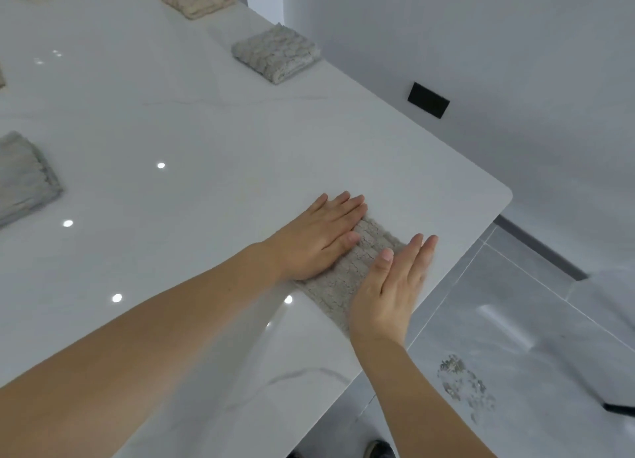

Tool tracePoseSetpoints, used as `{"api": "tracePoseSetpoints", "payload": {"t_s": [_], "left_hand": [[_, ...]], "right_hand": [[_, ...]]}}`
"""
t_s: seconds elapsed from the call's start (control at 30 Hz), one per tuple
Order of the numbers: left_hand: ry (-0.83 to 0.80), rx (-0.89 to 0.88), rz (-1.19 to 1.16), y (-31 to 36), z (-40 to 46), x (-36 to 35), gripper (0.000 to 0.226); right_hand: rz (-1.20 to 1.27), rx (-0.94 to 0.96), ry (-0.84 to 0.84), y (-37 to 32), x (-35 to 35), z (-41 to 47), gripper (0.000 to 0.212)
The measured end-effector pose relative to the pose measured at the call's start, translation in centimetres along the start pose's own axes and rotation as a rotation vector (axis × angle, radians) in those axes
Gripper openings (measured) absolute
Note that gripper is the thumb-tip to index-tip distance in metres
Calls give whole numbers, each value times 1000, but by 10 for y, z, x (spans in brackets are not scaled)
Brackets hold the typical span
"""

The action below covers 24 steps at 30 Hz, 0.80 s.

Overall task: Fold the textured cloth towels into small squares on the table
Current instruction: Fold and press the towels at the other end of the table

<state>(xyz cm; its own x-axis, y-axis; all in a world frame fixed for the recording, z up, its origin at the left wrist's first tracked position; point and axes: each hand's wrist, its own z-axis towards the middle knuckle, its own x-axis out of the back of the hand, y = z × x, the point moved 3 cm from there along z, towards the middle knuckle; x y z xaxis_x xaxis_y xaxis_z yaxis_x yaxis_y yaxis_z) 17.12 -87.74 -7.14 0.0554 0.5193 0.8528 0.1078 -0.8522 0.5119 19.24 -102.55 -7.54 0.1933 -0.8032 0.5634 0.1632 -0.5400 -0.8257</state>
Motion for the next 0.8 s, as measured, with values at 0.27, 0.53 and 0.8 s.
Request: {"api": "tracePoseSetpoints", "payload": {"t_s": [0.27, 0.53, 0.8], "left_hand": [[3, 52, 176, -9, -2, 2, 61], [180, 261, 239, -9, 8, 31, 61], [307, 472, 336, 2, 51, 40, 62]], "right_hand": [[-461, -76, -164, 7, 1, 5, 64], [-647, 242, -360, 6, 43, 65, 65], [-777, 538, -572, -13, 47, 150, 62]]}}
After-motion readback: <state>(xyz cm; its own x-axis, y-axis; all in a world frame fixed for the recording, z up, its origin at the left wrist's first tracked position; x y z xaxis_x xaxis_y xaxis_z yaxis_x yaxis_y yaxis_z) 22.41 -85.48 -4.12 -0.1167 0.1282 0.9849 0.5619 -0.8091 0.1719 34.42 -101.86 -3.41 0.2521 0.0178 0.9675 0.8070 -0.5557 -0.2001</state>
